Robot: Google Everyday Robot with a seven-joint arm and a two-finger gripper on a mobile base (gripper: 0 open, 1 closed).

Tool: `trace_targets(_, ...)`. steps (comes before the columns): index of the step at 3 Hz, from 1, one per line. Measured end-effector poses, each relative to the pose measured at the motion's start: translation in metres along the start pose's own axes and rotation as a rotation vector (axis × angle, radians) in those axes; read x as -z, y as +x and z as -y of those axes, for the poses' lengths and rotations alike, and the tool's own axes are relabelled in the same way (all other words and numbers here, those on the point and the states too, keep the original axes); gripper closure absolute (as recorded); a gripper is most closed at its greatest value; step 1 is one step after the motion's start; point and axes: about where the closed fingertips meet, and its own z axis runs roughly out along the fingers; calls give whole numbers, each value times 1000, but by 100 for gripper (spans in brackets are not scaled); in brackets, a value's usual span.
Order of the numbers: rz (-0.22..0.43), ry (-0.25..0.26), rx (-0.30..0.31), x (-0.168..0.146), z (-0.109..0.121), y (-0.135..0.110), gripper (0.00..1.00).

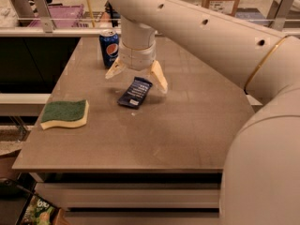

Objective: Pick rxbar blueberry

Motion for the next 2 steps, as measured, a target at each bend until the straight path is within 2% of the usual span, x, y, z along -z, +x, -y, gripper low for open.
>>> trace_targets(1,11,-2,-16,-10,-1,3,0)
trace_targets(2,10,0,-15,-11,0,3,18)
